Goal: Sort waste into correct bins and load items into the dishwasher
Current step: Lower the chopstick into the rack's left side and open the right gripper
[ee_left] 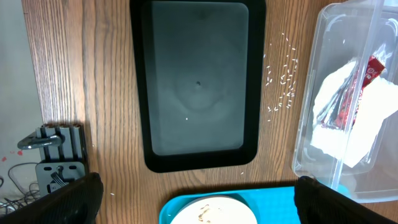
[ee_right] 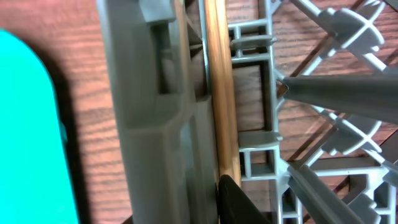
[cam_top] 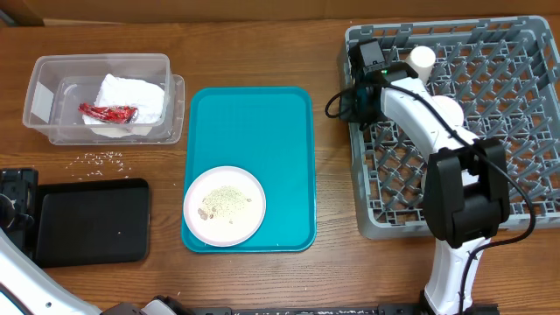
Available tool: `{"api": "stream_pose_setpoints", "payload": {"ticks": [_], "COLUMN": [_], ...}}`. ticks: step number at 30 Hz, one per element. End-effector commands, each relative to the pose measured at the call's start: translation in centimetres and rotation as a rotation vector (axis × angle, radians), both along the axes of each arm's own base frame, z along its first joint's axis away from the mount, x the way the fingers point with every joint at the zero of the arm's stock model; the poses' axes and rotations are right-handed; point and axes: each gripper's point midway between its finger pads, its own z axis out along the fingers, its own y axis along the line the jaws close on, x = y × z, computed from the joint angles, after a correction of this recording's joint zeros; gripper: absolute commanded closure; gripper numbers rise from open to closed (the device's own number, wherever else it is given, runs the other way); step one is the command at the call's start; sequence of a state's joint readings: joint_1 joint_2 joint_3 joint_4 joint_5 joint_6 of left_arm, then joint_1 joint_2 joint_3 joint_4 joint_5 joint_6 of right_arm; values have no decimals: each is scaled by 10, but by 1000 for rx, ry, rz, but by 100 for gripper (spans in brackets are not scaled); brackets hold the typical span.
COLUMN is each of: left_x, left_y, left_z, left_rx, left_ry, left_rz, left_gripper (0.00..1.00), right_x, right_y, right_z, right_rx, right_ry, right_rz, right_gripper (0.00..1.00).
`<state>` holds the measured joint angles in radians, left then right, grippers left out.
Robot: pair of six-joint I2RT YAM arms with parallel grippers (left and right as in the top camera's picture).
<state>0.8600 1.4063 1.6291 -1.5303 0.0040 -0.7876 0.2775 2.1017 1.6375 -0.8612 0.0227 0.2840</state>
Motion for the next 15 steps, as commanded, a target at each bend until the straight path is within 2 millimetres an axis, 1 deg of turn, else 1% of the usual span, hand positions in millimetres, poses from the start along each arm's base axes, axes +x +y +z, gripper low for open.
{"api": "stream_pose_setpoints", "payload": {"ticks": [1,4,9,10,13,15], "left_x": [-2,-2,-2,-2,-2,-2], "left_y": [0,0,0,0,0,0], "left_z": [5,5,5,5,5,5], "left_rx": [12,12,12,12,12,12], "left_ry": [-13,-13,-13,-13,-13,-13], "left_rz": [25,25,25,25,25,25], "left_gripper": [0,0,0,0,0,0], "right_x": [-1,0,-5,-6,-4,-2], "right_y": [32,29,28,26,19,17], "right_z": [8,8,10,16,36,53], "right_rx": [92,81,69,54,11,-1], "right_ry": [-14,-18,6,12,9,0], "right_rz": [-67,-73,-61,-42,-55,-59], "right_gripper": [76,76,75,69,61,53]}}
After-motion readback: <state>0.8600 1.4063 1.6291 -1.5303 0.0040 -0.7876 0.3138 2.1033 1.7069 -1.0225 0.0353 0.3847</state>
